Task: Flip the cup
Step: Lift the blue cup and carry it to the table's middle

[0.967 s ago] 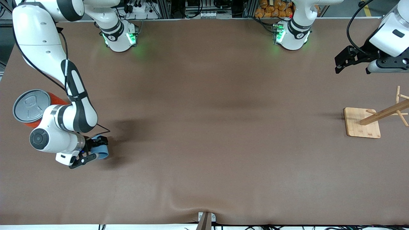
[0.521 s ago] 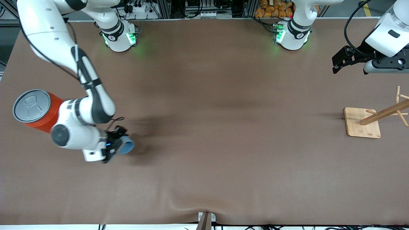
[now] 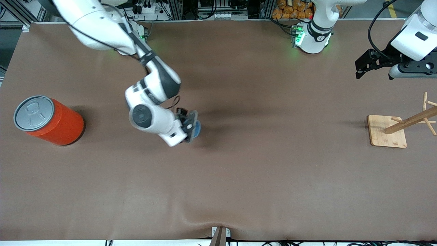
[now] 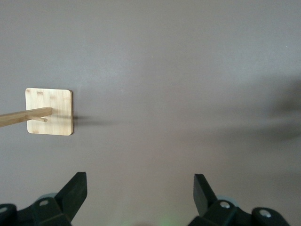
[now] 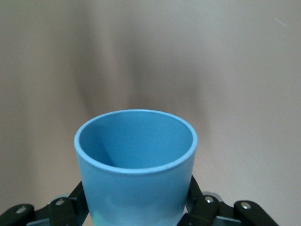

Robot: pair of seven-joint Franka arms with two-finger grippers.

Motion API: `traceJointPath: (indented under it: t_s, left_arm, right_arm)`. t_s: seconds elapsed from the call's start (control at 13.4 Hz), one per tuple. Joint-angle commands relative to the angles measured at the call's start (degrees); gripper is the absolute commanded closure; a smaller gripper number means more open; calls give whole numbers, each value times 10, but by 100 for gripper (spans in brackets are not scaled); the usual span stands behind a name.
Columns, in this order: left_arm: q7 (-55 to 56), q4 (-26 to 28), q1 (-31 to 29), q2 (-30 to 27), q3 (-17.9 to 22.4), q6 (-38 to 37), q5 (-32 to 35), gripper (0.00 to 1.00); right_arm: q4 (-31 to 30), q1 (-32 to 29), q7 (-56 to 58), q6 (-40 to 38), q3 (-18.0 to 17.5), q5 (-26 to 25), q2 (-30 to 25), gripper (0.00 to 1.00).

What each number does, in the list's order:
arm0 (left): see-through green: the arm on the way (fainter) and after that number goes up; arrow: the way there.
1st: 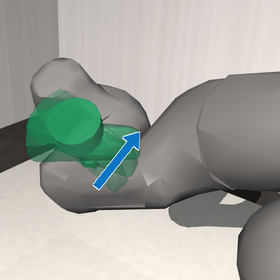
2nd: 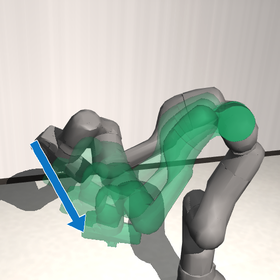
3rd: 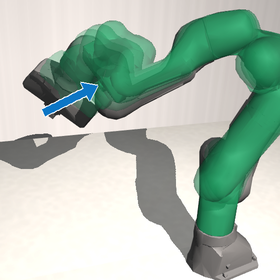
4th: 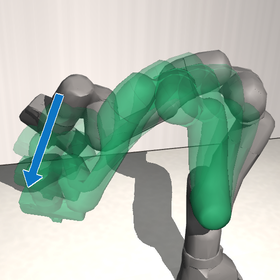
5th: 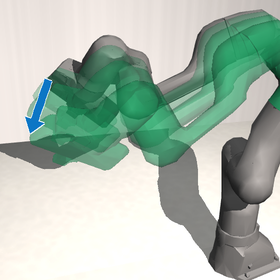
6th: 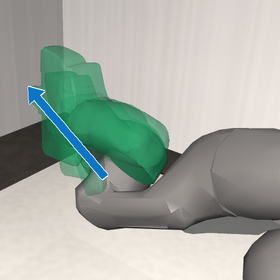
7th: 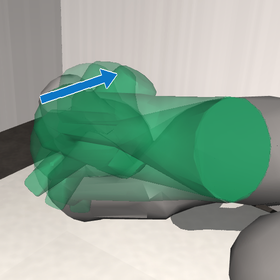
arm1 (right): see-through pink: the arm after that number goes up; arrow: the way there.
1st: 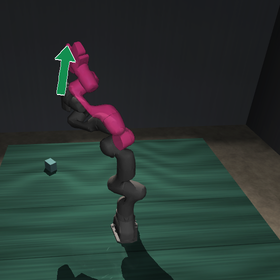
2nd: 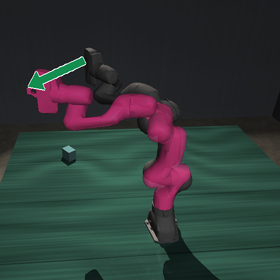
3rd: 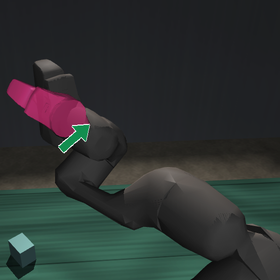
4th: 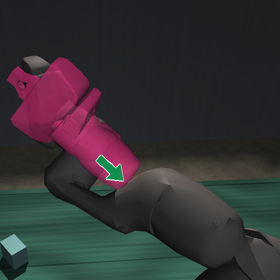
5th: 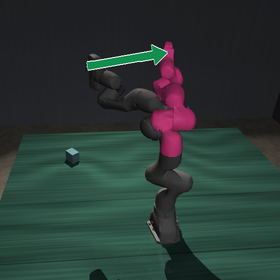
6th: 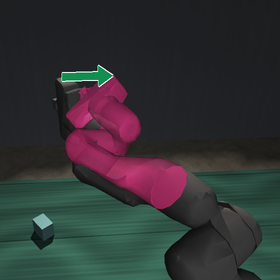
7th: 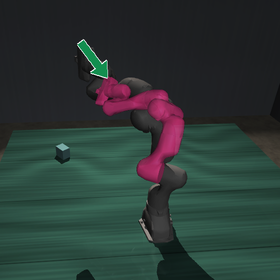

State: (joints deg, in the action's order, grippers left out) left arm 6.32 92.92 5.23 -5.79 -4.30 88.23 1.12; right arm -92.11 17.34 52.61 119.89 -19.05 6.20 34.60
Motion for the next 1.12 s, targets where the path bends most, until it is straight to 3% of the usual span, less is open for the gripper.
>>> traceJointPath:
  t_s: [0.0, 0.37, 0.52, 0.6, 0.67, 0.74, 1.04]
  left_arm:
    - [-6, -13, -2, 5, -1, -3, -7, 0]
    - [-6, -13, -3, 6, -1, -3, -7, 0]
    - [-6, -13, -2, 6, -1, -3, -7, 0]
    - [-6, -13, -2, 6, -1, -3, -7, 0]
    - [-6, -13, -1, 6, -1, -3, -7, 0]
    - [-6, -13, -1, 6, -1, -3, -7, 0]
    - [-6, -13, -1, 6, -1, -3, -7, 0]
  right_arm:
    - [-6, 47, 22, 29, 7, -13, 5, 54]
    - [24, 122, -25, 57, 37, -86, 56, 54]
    - [24, 136, -29, 75, 53, -91, 68, 52]
    - [22, 133, -25, 90, 53, -91, 71, 45]
    - [19, 132, -24, 97, 54, -91, 71, 17]
    - [18, 131, -23, 97, 54, -91, 71, 0]
    - [18, 131, -27, 87, 53, -90, 64, 0]
